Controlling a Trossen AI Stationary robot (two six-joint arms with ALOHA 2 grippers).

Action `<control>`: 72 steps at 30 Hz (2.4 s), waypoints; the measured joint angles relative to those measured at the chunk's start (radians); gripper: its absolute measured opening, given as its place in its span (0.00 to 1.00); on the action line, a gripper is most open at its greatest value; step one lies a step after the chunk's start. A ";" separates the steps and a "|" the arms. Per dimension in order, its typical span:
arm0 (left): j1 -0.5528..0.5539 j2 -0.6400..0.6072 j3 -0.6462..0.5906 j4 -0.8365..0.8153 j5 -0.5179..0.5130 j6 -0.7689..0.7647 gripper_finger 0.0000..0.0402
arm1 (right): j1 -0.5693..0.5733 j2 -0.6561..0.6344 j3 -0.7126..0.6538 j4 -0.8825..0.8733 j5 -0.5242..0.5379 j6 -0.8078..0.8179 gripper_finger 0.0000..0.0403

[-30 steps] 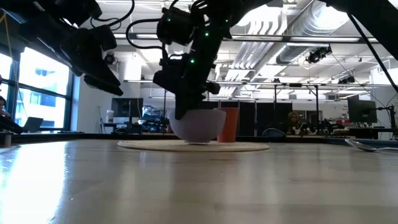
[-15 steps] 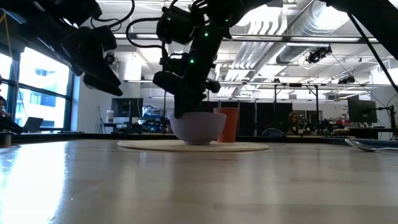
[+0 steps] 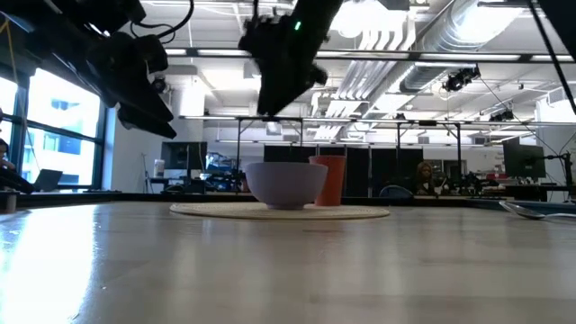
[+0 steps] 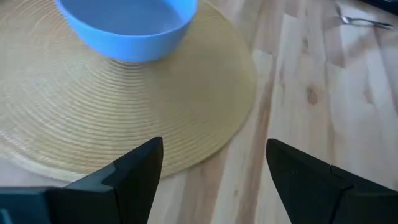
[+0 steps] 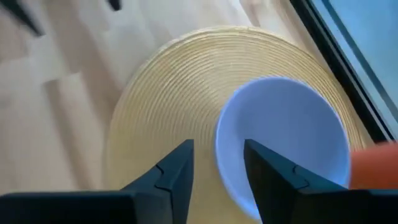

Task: Pick & Place Utensil
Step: Put the fork into the purple bowl

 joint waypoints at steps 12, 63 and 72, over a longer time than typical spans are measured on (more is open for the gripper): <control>-0.105 0.000 0.000 0.080 -0.001 0.008 0.70 | 0.249 -0.096 -0.001 -0.612 -0.006 0.294 0.34; -0.105 0.003 -0.026 0.187 0.023 -0.109 0.70 | 0.746 -0.196 -0.811 -0.066 -0.793 1.089 0.40; -0.105 0.003 -0.026 0.186 0.003 -0.127 0.70 | 0.741 -0.201 -0.876 0.031 -0.824 1.141 0.30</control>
